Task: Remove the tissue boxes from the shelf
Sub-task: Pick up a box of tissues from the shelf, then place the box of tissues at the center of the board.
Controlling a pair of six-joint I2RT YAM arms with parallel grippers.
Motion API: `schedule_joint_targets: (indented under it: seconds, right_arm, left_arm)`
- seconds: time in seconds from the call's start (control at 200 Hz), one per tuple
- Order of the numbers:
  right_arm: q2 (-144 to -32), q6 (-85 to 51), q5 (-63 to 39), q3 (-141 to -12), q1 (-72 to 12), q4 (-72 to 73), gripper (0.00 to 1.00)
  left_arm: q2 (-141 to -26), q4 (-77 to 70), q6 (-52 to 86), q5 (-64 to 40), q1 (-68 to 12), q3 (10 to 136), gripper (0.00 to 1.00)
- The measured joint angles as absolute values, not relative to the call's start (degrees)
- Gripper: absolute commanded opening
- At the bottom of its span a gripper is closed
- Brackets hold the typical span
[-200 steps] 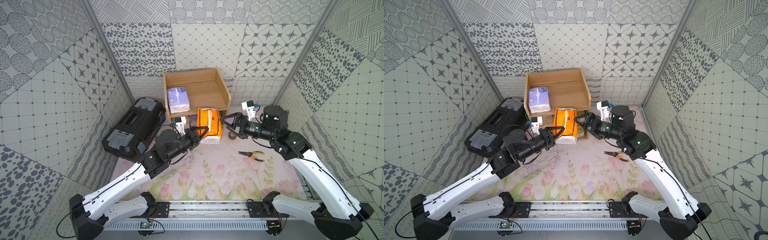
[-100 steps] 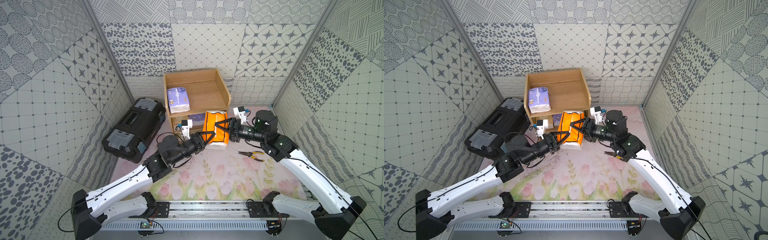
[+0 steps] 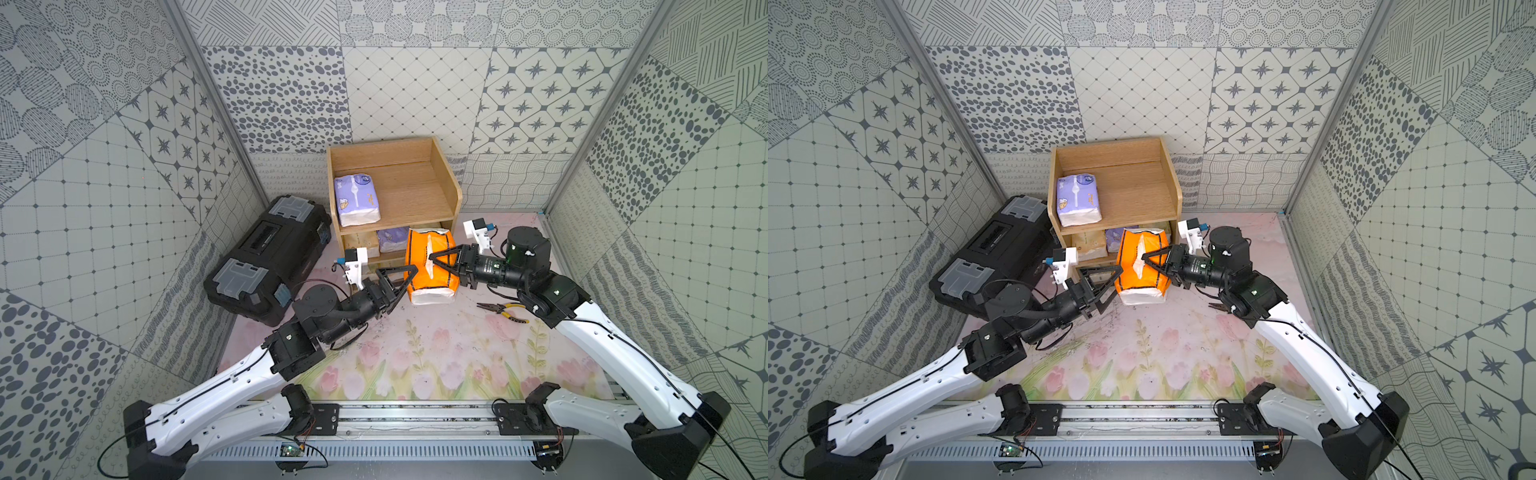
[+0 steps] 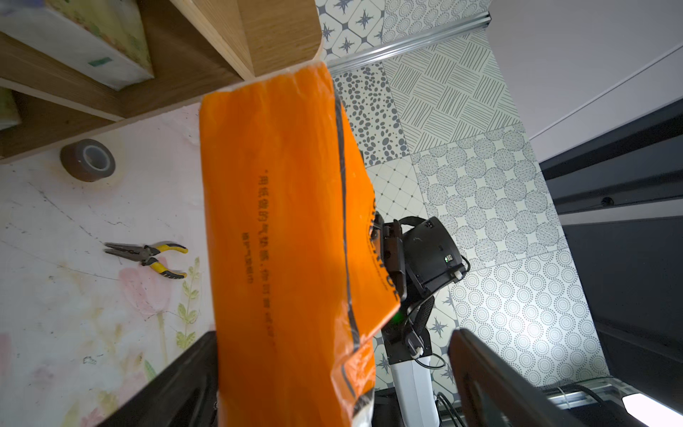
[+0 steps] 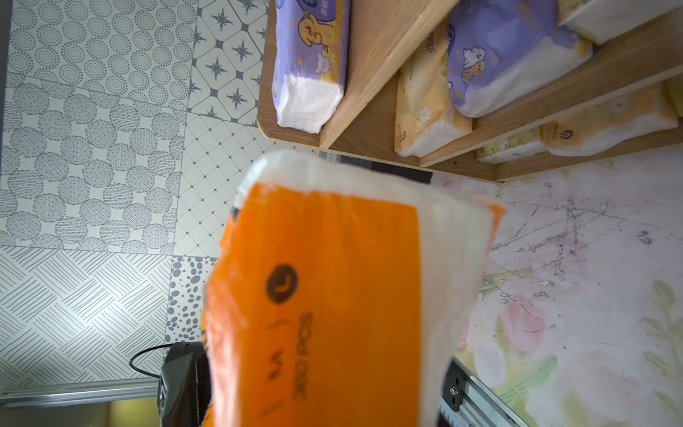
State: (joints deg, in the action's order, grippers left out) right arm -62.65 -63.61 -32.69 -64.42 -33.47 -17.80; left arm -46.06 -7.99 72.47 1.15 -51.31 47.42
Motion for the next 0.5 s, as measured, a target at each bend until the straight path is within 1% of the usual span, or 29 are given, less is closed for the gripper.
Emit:
schedule_joint_targets:
  seconds: [0.135, 0.26, 0.39, 0.5]
  right_arm:
    - [-60.51, -59.46, -29.19, -60.31, -34.96, -21.67, 0.27]
    - [-61.28, -57.41, -25.93, -56.31, -39.97, -22.44, 0.27]
    - [-65.01, -57.23, -22.31, -52.84, -46.7, -20.27, 0.27]
    - [-70.72, -58.37, -19.31, -50.87, -51.88, -15.33, 0.26]
  left_arm:
    - [-37.91, 3.22, 73.21, 6.94, -51.31, 46.81, 0.99]
    - [-32.05, 15.46, 75.07, 12.6, -51.31, 46.68, 0.98]
    - [-29.23, 28.14, 77.23, 17.41, -51.31, 47.46, 0.97]
    - [-28.58, 38.22, 79.15, 21.1, -51.31, 48.86, 0.97]
